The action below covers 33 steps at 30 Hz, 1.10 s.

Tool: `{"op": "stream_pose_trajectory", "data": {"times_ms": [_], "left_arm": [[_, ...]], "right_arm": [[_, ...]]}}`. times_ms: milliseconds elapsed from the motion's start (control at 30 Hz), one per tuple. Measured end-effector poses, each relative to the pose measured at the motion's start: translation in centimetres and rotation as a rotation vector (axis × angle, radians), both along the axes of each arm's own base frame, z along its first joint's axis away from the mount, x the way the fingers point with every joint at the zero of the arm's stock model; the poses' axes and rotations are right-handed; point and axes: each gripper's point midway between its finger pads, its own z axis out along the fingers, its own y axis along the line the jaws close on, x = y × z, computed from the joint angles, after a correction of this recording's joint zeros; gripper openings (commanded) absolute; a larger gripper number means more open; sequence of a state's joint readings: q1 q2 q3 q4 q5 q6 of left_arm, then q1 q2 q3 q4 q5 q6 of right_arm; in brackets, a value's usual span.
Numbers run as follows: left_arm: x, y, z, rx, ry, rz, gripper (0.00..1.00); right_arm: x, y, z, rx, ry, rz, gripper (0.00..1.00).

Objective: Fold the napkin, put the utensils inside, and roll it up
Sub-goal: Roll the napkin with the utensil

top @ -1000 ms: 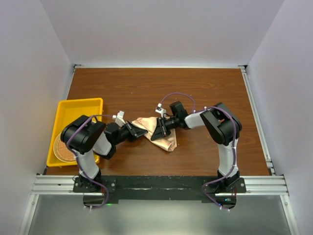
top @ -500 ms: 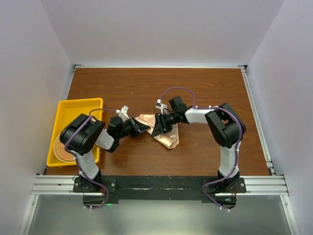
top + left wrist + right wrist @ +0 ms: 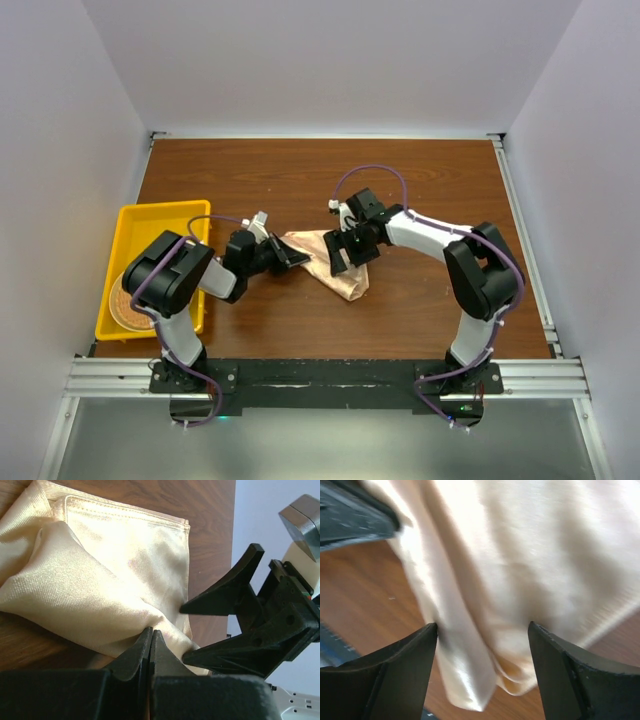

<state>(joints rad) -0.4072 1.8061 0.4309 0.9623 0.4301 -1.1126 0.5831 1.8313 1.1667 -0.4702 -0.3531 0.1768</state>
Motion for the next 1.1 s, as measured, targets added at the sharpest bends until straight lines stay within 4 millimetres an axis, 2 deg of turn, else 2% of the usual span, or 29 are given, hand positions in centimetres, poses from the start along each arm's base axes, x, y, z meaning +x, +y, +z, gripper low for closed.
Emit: {"op": "stream_pose_trajectory", "data": {"times_ms": [133, 333, 400, 467, 567, 700, 767, 800, 933, 1033, 1100], "left_arm": [[0.3, -0.2, 0.0, 0.009, 0.01, -0.006, 0.0], [1.1, -0.6, 0.0, 0.032, 0.034, -0.021, 0.0], [1.3, -0.7, 0.0, 0.039, 0.044, -0.03, 0.0], [1.4, -0.8, 0.0, 0.044, 0.055, -0.035, 0.0], [1.4, -0.9, 0.0, 0.051, 0.067, -0.046, 0.0], [1.4, -0.9, -0.1, 0.059, 0.073, -0.058, 0.0], [1.4, -0.9, -0.1, 0.063, 0.079, -0.062, 0.0], [1.4, -0.9, -0.1, 0.063, 0.082, -0.064, 0.0], [1.5, -0.9, -0.1, 0.069, 0.086, -0.072, 0.0], [1.4, -0.7, -0.1, 0.078, 0.085, -0.08, 0.0], [1.4, -0.4, 0.1, 0.096, 0.08, -0.084, 0.03]], "right_arm": [[0.2, -1.2, 0.5, -0.157, -0.137, 0.041, 0.89], [-2.1, 2.3, 1.9, -0.27, -0.363, 0.23, 0.89], [-2.5, 3.1, 1.9, -0.292, -0.412, 0.279, 0.86], [-2.1, 3.5, 2.1, -0.311, -0.452, 0.301, 0.83], [-0.3, 4.0, 1.5, -0.346, -0.505, 0.297, 0.78], [0.6, 3.8, -0.4, -0.392, -0.514, 0.315, 0.63], [1.0, 4.1, -0.3, -0.386, -0.529, 0.317, 0.58], [1.2, 4.3, -0.3, -0.381, -0.537, 0.314, 0.51], [1.3, 4.5, -0.7, -0.38, -0.536, 0.308, 0.15], [1.4, 4.5, -0.8, -0.366, -0.526, 0.29, 0.03], [1.6, 4.6, -0.8, -0.333, -0.508, 0.277, 0.01]]}}
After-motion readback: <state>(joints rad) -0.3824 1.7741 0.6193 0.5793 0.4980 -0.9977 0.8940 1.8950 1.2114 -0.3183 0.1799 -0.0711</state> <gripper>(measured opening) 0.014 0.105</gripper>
